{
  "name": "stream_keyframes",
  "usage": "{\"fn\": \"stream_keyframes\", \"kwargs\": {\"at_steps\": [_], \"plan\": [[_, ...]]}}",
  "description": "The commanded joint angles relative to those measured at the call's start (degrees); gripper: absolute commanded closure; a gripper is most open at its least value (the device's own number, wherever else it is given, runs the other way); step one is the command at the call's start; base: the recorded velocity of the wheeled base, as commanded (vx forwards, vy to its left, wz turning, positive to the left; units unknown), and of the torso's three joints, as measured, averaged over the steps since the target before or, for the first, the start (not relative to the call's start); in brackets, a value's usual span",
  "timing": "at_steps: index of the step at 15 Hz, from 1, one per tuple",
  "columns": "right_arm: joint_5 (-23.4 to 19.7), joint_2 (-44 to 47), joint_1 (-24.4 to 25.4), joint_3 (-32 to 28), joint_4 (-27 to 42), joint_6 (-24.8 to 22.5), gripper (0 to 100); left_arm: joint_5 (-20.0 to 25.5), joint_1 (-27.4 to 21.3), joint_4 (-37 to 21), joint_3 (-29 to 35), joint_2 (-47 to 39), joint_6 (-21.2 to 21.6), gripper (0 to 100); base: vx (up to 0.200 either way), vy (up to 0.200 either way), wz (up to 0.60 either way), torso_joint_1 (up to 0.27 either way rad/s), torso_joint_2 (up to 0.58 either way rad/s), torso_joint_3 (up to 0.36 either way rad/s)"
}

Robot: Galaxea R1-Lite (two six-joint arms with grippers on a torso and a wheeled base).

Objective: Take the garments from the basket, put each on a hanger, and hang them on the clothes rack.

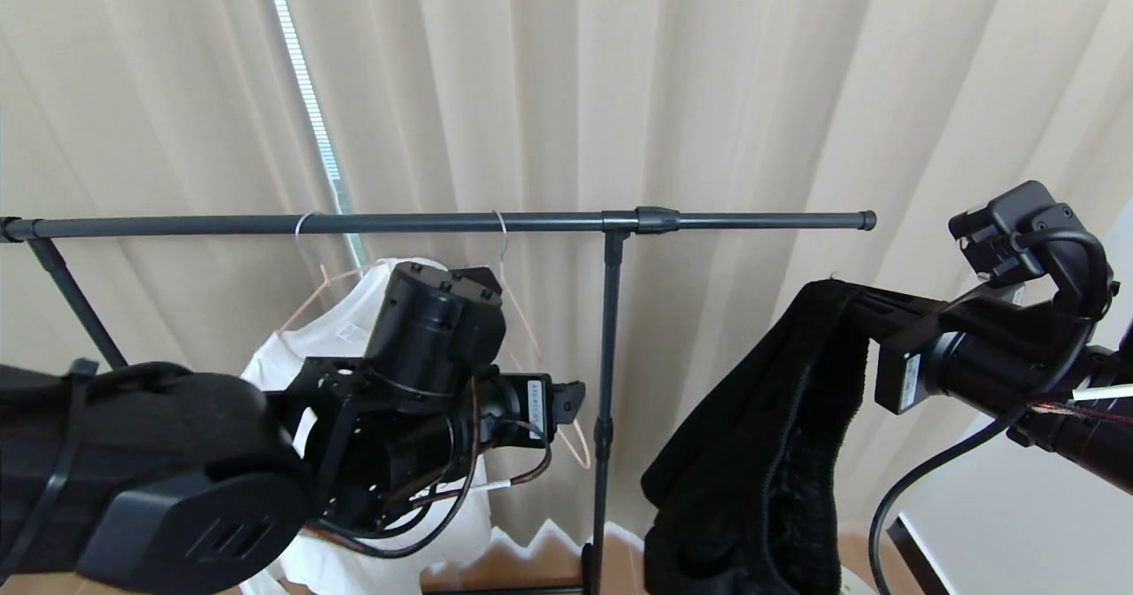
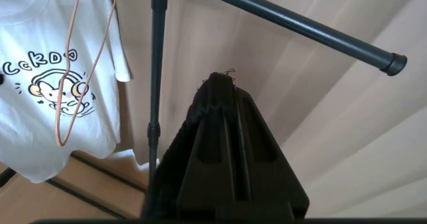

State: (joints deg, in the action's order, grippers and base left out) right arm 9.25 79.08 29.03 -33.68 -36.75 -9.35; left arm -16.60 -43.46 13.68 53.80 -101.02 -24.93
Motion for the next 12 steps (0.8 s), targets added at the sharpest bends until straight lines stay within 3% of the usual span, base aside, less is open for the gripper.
{"fn": "stream_keyframes", "kwargs": {"at_steps": [1, 4, 6, 12], "plan": [[0.0, 0.0, 0.1, -0.1, -0.1, -0.1, 100, -2.6, 1.8, -8.2, 12.1, -8.2, -1.7, 0, 0.000, 0.000, 0.00, 0.000, 0.00, 0.000], [0.0, -0.2, 0.1, 0.1, -0.1, -0.3, 100, -6.4, 2.6, -24.0, 29.5, -16.4, -7.2, 0, 0.000, 0.000, 0.00, 0.000, 0.00, 0.000], [0.0, -0.2, 0.2, 0.0, -0.2, -0.6, 100, -9.9, 2.8, -28.1, 37.0, -20.9, -10.0, 0, 0.000, 0.000, 0.00, 0.000, 0.00, 0.000], [0.0, -0.2, 0.4, 0.5, -0.2, -1.0, 100, -10.1, 3.6, -29.4, 38.0, -24.4, -13.9, 0, 0.000, 0.000, 0.00, 0.000, 0.00, 0.000]]}}
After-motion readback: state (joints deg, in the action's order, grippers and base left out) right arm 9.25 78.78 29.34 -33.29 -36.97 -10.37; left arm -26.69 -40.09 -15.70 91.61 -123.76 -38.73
